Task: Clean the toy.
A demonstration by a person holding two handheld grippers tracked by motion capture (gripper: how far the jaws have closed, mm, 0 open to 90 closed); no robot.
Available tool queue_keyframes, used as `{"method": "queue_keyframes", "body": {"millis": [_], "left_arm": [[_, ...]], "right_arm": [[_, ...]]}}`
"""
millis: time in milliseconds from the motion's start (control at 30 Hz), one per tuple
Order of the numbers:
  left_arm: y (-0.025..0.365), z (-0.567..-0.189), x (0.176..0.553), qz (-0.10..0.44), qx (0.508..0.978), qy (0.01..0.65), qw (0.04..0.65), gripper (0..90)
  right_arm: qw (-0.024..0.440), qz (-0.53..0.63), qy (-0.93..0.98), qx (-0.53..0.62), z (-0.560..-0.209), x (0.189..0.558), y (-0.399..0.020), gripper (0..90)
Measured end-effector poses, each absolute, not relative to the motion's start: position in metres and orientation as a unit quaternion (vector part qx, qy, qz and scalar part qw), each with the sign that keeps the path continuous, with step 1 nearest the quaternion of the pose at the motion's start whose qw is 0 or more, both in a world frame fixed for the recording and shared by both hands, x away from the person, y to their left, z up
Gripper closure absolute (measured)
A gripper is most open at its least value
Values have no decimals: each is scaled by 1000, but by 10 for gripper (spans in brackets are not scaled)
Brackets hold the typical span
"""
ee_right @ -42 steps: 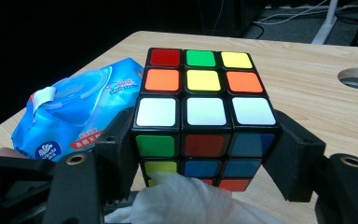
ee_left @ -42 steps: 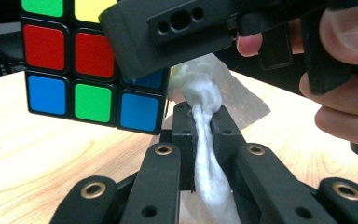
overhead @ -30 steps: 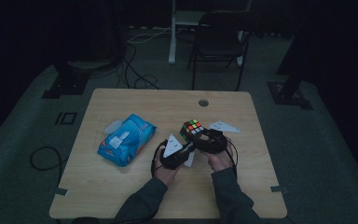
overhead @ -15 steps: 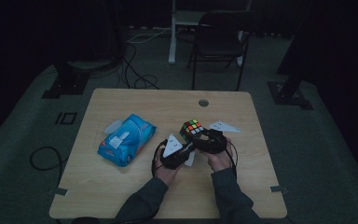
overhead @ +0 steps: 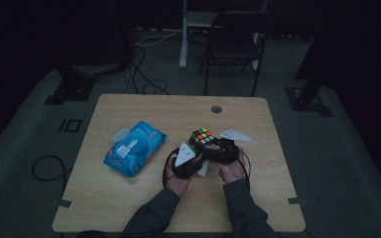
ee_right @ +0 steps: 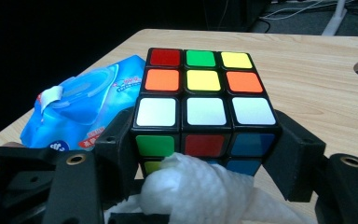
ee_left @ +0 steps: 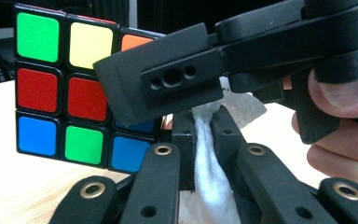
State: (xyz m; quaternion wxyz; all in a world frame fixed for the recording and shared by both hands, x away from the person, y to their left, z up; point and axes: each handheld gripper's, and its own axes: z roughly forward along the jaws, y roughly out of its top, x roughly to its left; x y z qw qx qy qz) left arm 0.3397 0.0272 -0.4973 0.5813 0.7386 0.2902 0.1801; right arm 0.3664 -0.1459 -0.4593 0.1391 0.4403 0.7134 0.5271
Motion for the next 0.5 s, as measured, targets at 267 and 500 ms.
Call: {"method": "queue_keyframes", "body": {"millis": [267, 500], "left_arm": [[26, -501, 341, 179, 740, 293, 578, 842], [27, -505, 340, 179, 746, 294, 571, 842]], "right_arm": [[134, 532, 712, 438, -458, 365, -145, 346], [138, 532, 710, 440, -456, 366, -148, 346]]}}
